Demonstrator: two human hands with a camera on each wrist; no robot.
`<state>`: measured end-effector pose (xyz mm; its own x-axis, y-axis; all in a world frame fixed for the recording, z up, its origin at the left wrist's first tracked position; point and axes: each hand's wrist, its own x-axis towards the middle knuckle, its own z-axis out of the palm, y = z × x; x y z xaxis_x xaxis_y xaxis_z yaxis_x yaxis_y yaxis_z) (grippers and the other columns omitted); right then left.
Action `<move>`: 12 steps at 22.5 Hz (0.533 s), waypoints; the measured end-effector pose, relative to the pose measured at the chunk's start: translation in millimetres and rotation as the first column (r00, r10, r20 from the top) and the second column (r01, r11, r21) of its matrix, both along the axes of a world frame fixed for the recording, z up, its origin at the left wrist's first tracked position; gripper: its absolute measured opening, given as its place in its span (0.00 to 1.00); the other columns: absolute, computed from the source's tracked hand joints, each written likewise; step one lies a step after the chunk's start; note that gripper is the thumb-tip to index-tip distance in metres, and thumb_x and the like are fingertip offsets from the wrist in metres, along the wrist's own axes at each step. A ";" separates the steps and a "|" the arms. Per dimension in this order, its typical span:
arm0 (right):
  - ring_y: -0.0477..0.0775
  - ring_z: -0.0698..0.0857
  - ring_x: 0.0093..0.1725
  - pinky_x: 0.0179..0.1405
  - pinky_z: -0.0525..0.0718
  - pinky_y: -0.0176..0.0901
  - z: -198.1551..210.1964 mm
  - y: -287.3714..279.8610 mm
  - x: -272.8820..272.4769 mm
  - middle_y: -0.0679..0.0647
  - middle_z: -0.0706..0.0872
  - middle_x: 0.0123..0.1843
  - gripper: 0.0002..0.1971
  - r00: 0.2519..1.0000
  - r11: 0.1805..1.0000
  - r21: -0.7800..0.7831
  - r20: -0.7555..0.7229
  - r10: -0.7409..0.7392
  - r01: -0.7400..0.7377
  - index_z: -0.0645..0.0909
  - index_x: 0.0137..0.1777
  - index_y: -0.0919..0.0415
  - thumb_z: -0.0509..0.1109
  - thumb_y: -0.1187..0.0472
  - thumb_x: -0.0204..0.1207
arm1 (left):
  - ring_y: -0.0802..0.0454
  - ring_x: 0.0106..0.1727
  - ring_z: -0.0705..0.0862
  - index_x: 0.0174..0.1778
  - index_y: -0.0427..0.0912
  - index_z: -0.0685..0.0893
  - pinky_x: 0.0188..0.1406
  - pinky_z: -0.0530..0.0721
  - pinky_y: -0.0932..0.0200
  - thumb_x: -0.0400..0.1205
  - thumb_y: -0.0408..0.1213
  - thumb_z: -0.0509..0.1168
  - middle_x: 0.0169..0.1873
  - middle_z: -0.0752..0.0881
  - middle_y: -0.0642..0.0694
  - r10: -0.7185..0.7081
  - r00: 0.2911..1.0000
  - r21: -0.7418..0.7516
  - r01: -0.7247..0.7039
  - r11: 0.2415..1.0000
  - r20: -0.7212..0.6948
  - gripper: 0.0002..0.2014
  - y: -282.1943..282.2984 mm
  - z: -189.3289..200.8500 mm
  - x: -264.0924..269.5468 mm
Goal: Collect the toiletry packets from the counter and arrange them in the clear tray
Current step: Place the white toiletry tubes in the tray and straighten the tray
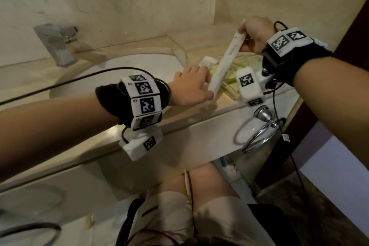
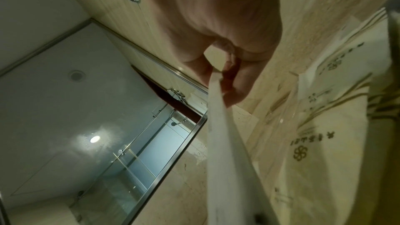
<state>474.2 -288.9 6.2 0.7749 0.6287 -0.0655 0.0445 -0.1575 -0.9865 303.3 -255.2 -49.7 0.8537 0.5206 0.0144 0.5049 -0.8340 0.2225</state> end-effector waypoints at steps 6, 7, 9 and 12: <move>0.52 0.83 0.37 0.24 0.83 0.42 4.7 -3.8 -0.1 0.57 0.80 0.39 0.10 0.996 0.995 0.104 -0.090 0.007 0.002 0.71 0.37 0.64 0.56 0.70 0.81 | 0.49 0.34 0.71 0.41 0.45 0.68 0.32 0.68 0.60 0.82 0.43 0.62 0.35 0.71 0.46 0.219 0.952 -0.504 -0.085 0.859 0.214 0.10 11.4 17.0 6.3; 0.52 0.83 0.37 0.23 0.84 0.41 3.7 -5.3 -0.4 0.58 0.81 0.39 0.10 0.994 0.994 0.112 -0.104 0.013 -0.001 0.71 0.38 0.65 0.56 0.70 0.81 | 0.48 0.36 0.69 0.37 0.46 0.68 0.32 0.66 0.60 0.82 0.43 0.62 0.35 0.69 0.44 0.241 0.946 -0.547 -0.085 0.833 0.219 0.11 13.6 20.1 6.0; 0.51 0.83 0.36 0.22 0.85 0.39 2.0 -7.4 -1.4 0.58 0.81 0.40 0.10 0.992 0.994 0.106 -0.124 0.025 -0.012 0.71 0.38 0.65 0.57 0.69 0.82 | 0.47 0.39 0.69 0.38 0.43 0.72 0.37 0.67 0.57 0.82 0.43 0.62 0.35 0.69 0.44 0.258 0.948 -0.570 -0.107 0.814 0.189 0.10 20.4 22.8 5.2; 0.48 0.81 0.33 0.27 0.87 0.38 -0.5 -10.7 -0.7 0.56 0.80 0.39 0.10 0.991 0.995 0.041 -0.102 0.092 -0.088 0.72 0.40 0.63 0.57 0.64 0.84 | 0.49 0.36 0.68 0.47 0.38 0.78 0.34 0.66 0.59 0.83 0.42 0.60 0.36 0.71 0.46 0.297 0.944 -0.574 -0.165 0.802 0.145 0.10 26.1 25.3 3.0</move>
<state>473.5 -299.6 5.7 0.7055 0.6988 -0.1186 -0.0461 -0.1218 -0.9915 306.3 -229.1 -24.4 0.7158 0.6790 -0.1633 0.5498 -0.4037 0.7312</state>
